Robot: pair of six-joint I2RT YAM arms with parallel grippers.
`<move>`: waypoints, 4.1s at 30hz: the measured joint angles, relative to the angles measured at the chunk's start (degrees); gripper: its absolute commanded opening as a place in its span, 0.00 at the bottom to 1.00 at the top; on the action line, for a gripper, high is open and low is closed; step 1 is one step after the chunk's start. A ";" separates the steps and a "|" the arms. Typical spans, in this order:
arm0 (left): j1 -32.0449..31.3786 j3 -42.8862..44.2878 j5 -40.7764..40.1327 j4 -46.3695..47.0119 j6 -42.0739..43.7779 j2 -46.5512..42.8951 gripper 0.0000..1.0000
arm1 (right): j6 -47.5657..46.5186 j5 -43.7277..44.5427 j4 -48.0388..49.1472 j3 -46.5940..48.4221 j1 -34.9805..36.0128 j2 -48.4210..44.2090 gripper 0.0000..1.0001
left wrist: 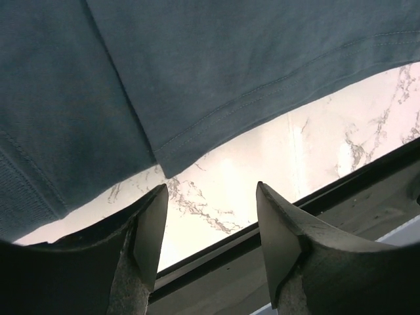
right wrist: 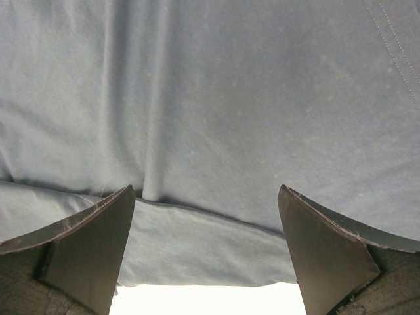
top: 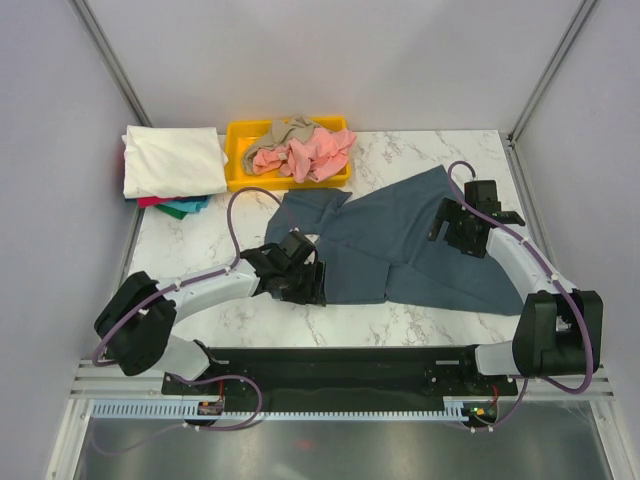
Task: Fold and stack the t-shirts
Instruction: Flatten the tshirt out
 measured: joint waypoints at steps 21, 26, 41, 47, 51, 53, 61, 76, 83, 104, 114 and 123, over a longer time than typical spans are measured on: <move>-0.37 3.61 -2.45 -0.90 0.07 6.34 0.48 | -0.42 0.15 0.52 0.00 0.00 1.53 0.98; -1.01 4.52 -2.43 -0.50 0.07 7.15 0.39 | -0.42 0.15 0.85 0.00 0.00 1.68 0.98; -1.29 4.57 -4.28 -0.90 0.33 7.98 0.02 | -0.46 0.13 1.29 -0.44 0.00 1.68 0.98; -2.62 4.59 -5.97 -4.48 0.31 1.88 0.02 | -0.44 0.11 1.33 -0.66 0.00 1.68 0.98; -5.38 6.12 -7.19 -8.70 -0.66 -9.29 0.02 | -0.44 -0.04 1.70 -0.76 0.00 1.66 0.98; -7.08 6.43 -7.17 -10.05 -2.03 -14.84 0.02 | -0.42 -0.24 2.12 -0.85 0.00 1.66 0.98; -25.05 -2.78 -8.17 -13.64 -20.20 -35.08 0.02 | -0.37 -3.37 2.73 -0.92 0.00 1.55 0.98; -35.65 1.07 2.86 -17.14 -38.38 -20.98 0.02 | 0.44 -17.09 16.55 2.03 25.68 0.46 0.98; -35.74 4.94 5.27 -15.85 -37.79 -20.76 0.02 | 1.79 -18.14 22.60 15.43 35.01 20.98 0.98; -35.45 3.30 4.50 -21.79 -37.81 -35.63 0.02 | 3.91 -15.89 22.38 71.04 35.71 69.44 0.98; -35.28 1.44 -0.42 -27.91 -38.01 -41.66 0.02 | 4.17 -19.39 27.91 60.26 35.10 63.69 0.98; -35.17 0.94 -7.17 -32.35 -37.94 -43.36 0.02 | -2.25 -14.01 17.51 42.95 34.18 36.54 0.98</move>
